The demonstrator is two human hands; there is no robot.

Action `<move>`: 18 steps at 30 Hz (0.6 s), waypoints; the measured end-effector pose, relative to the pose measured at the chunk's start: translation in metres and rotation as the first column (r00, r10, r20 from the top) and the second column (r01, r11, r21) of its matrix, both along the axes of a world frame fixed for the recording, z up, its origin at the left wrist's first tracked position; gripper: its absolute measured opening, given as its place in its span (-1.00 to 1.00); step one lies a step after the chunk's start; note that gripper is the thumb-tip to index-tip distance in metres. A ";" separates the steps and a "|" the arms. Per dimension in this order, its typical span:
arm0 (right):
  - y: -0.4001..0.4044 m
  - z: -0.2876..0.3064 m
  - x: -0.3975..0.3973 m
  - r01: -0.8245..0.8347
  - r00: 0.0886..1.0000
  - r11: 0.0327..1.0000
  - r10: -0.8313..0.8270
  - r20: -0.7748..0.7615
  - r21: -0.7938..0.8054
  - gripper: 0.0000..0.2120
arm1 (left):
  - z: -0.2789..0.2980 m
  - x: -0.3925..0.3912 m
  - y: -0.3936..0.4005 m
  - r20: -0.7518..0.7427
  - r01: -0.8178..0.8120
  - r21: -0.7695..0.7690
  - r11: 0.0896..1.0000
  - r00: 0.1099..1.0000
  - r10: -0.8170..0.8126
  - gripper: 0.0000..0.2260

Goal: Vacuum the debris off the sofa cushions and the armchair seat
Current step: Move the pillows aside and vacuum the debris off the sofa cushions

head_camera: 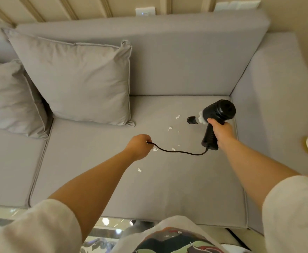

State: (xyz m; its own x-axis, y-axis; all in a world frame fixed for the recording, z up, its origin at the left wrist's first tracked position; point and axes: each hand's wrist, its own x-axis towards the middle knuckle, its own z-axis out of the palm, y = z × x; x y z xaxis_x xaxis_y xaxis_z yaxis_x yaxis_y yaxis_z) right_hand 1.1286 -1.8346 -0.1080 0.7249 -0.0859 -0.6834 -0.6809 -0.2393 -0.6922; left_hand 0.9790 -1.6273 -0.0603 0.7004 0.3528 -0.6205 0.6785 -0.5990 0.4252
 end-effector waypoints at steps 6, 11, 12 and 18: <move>0.018 -0.020 0.028 -0.067 0.998 0.998 0.067 0.007 -0.004 -0.59 | -0.012 0.024 0.003 -0.045 -0.010 0.001 1.000 0.999 0.010 -0.87; 0.033 -0.038 0.041 -0.075 0.997 0.997 0.075 -0.013 0.003 -0.58 | -0.027 0.030 0.012 -0.088 -0.043 -0.004 0.999 0.995 0.042 -0.90; 0.037 -0.042 0.044 -0.076 0.997 0.997 0.077 -0.017 0.006 -0.58 | -0.030 0.031 0.015 -0.091 -0.050 -0.003 0.999 0.995 0.049 -0.89; 0.053 -0.057 0.053 -0.078 0.996 0.997 0.078 -0.034 0.019 -0.58 | -0.042 0.031 0.022 -0.112 -0.075 -0.013 0.997 0.991 0.073 -0.88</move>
